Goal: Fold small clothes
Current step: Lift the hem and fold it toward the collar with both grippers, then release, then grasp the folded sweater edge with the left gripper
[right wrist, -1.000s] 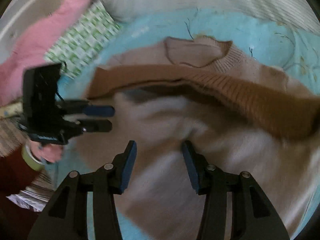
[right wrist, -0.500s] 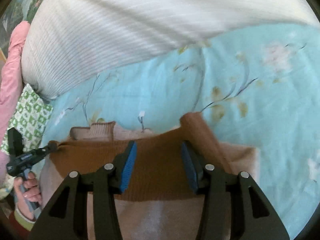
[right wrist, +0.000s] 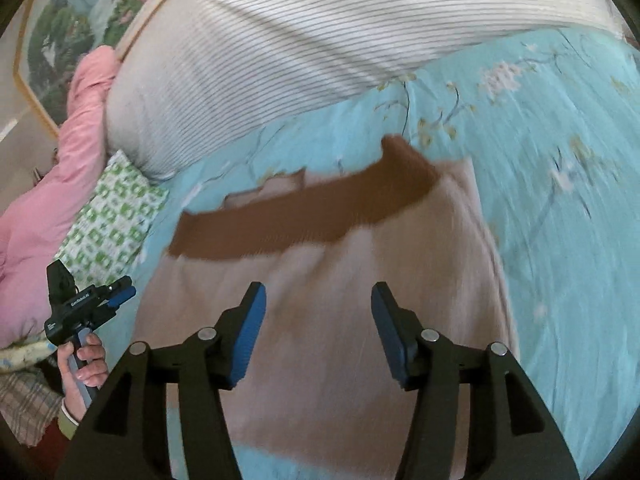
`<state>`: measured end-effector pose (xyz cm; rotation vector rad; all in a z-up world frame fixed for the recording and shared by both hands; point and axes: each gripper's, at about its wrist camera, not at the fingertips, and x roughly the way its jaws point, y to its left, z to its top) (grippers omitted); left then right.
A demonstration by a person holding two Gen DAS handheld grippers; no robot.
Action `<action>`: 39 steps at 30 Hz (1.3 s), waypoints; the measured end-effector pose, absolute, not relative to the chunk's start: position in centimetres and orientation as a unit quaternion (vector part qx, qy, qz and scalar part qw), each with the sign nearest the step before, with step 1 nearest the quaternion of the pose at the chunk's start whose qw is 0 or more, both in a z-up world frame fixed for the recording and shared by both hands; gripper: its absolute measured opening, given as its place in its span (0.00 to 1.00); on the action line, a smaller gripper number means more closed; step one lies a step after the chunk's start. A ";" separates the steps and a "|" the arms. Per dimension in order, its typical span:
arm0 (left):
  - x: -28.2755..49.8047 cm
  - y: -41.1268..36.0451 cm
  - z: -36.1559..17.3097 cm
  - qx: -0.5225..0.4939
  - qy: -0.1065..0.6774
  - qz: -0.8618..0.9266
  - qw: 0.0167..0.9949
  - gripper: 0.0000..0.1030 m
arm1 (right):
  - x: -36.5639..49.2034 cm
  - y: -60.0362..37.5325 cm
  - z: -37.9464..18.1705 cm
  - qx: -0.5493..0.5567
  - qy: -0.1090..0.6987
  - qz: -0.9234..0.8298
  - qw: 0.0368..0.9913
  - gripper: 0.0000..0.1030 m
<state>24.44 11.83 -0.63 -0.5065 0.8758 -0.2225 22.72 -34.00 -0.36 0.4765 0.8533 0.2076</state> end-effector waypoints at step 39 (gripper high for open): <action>14.8 9.9 -7.0 -0.400 0.446 -0.086 0.796 0.69 | 11.2 -29.9 -3.5 0.267 0.451 0.118 0.843 0.63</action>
